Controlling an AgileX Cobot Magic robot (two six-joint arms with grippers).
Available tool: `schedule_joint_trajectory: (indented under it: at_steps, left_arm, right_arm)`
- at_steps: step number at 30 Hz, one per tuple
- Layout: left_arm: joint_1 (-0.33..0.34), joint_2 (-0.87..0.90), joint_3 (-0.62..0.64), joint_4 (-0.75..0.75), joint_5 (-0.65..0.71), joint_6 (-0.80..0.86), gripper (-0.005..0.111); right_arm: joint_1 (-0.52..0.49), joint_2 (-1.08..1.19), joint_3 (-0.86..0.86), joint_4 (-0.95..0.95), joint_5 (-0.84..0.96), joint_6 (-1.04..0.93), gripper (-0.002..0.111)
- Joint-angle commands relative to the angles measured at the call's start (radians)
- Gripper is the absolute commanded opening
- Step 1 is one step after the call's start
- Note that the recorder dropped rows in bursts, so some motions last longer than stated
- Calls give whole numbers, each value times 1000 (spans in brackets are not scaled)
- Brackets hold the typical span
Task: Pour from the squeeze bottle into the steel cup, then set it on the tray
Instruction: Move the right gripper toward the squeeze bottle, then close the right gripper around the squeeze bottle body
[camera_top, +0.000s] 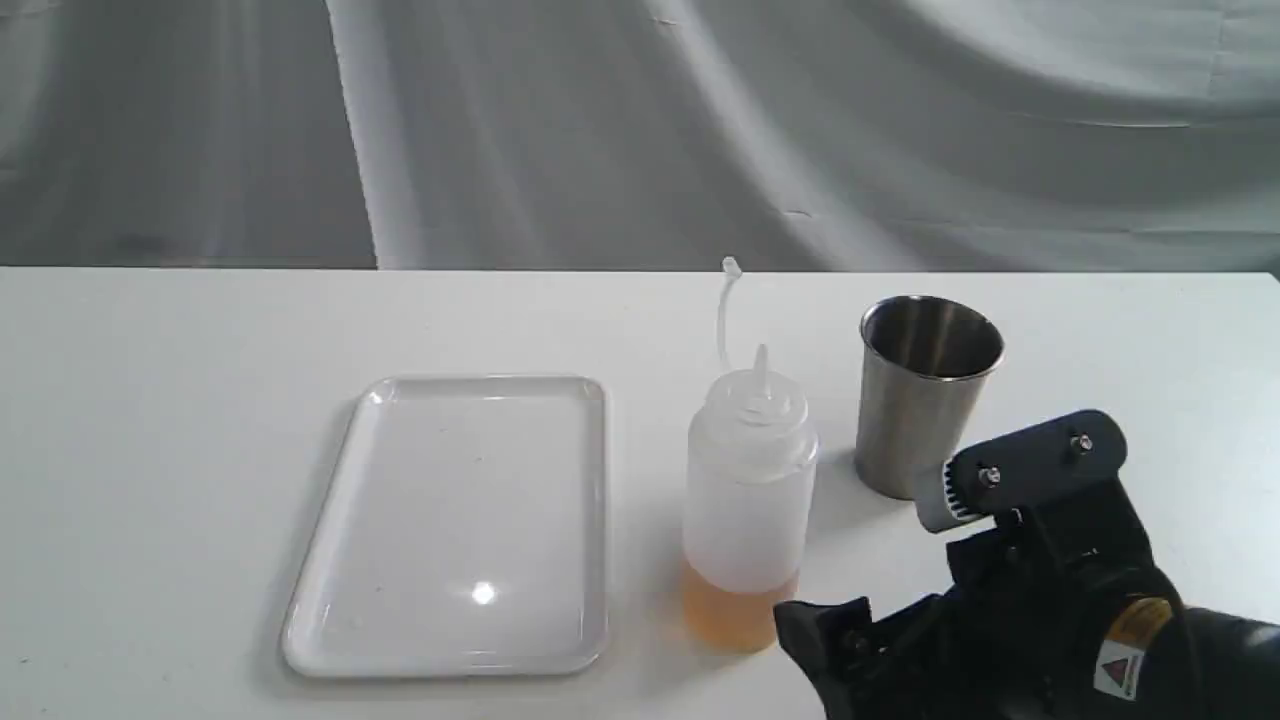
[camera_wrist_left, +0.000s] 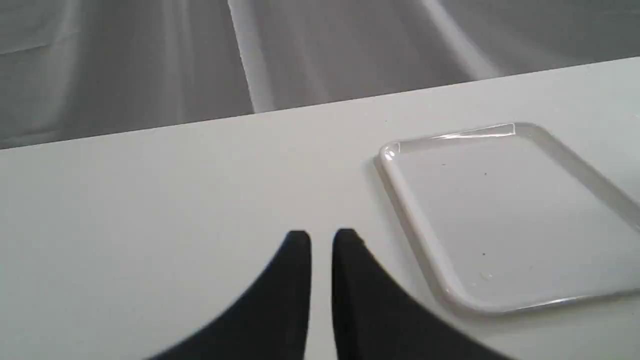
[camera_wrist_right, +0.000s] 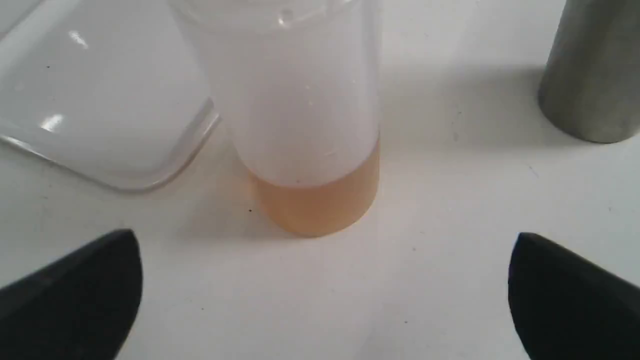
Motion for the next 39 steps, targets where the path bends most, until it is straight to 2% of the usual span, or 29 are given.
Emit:
schedule_joint_trajectory:
  at_steps: [1,18,25,39]
  left_arm:
    - [-3,-5,4,1,-7,-2,8]
    - [-3,-5,4,1,-7,-2,8]
    - [-3,-5,4,1,-7,-2,8]
    - [-3,-5,4,1,-7,-2,8]
  right_arm:
    - [3,2,4,6,-15,-1,105]
    - [3,2,4,-6,-50,-14,105]
    - [3,85,3,-6,-113,-43,105]
    - [3,282,-207,-6,-88,-55,105]
